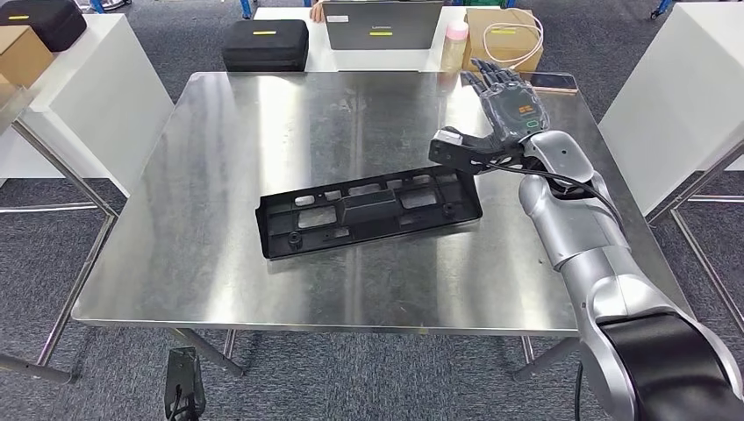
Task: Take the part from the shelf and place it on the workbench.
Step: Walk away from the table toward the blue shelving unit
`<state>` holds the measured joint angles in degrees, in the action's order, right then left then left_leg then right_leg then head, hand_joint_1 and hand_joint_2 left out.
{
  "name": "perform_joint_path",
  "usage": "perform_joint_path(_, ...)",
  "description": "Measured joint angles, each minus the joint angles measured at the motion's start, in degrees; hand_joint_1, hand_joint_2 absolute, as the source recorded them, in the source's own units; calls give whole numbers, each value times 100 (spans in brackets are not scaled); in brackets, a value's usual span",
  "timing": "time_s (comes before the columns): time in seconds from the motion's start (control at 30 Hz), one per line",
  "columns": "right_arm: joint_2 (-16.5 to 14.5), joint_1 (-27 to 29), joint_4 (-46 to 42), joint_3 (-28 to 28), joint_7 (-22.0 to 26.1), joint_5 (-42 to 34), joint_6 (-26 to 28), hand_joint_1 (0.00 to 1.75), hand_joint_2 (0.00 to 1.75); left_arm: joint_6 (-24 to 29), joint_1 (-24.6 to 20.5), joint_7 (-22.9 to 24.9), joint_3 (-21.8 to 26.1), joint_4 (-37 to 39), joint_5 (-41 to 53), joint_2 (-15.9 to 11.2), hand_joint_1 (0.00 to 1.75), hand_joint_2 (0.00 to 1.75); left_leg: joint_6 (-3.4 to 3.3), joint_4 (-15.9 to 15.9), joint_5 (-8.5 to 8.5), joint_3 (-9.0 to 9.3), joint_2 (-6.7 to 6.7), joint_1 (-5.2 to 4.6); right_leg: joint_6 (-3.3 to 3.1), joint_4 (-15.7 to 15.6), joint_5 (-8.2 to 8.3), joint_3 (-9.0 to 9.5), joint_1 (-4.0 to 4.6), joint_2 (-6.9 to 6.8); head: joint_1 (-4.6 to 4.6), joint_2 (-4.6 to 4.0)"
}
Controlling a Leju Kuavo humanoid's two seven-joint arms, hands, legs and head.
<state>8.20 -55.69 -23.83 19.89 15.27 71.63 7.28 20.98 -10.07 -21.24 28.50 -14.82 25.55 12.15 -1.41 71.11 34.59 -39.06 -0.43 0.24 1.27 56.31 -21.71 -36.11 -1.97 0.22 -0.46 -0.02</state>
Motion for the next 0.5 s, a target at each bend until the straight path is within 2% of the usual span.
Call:
perform_joint_path(0.03,-2,9,7,0,1,0,0,0,0,0,1,-1,0,0,-1,-1,0,0,13,229,85,-77,2,18,-16,1,28,-38,5,-3,0,-1)
perform_joint_path(0.07,-2,19,13,0,1,0,0,0,0,0,1,-2,0,0,-5,-2,0,0,16,230,57,-41,5,33,-20,2,59,-74,8,-5,-1,0)
perform_joint_path(0.1,-2,25,17,0,1,0,2,0,0,0,0,-4,0,0,-9,-2,0,0,15,21,-57,106,10,45,-10,3,87,-106,8,-6,-1,0)
perform_joint_path(0.17,-1,21,20,-1,-1,4,23,0,0,-1,-15,-9,-1,0,-27,-3,0,0,5,-804,-357,623,18,59,37,7,151,-152,17,-3,-2,0)
perform_joint_path(0.2,2,11,20,-1,-1,9,40,0,0,-1,-24,-12,-1,0,-33,-4,0,0,-4,-1121,-452,806,12,53,72,8,182,-166,32,-3,7,-1)
perform_joint_path(0.23,4,0,20,-2,-2,14,59,0,0,-2,-31,-15,-2,0,-39,-4,0,0,-19,-1317,-508,910,4,39,114,7,217,-175,48,-4,15,0)
perform_joint_path(0.27,6,-7,20,-2,-2,19,71,0,0,-3,-33,-17,-1,0,-41,-4,0,0,-44,-1349,-521,904,-5,11,163,-6,255,-180,59,-6,23,0)
perform_joint_path(0.33,8,-8,22,-1,-2,22,85,0,0,-3,-34,-20,1,0,-43,-5,0,0,-142,-1355,-626,851,-1,-24,257,-39,317,-199,60,-10,29,0)
perform_joint_path(0.37,14,-5,23,0,-2,22,86,0,0,-2,-41,-21,1,0,-44,-5,0,0,-200,-1370,-694,814,4,-32,269,4,262,-253,56,-13,30,-1)
perform_joint_path(0.4,21,-2,24,0,-2,23,87,0,0,-2,-48,-23,1,0,-45,-5,0,0,-258,-1388,-769,761,11,-34,250,169,106,-344,56,-16,43,-1)
perform_joint_path(0.47,33,1,27,0,-2,25,87,0,0,-3,-56,-28,1,0,-47,-5,0,0,-334,-1394,-902,610,16,-50,173,884,-413,-618,54,-19,71,-1)
perform_joint_path(0.5,34,6,29,0,-2,25,87,0,0,1,-54,-33,1,0,-48,-6,0,0,-354,-1391,-963,528,18,-66,163,1328,-647,-736,56,-19,85,-1)
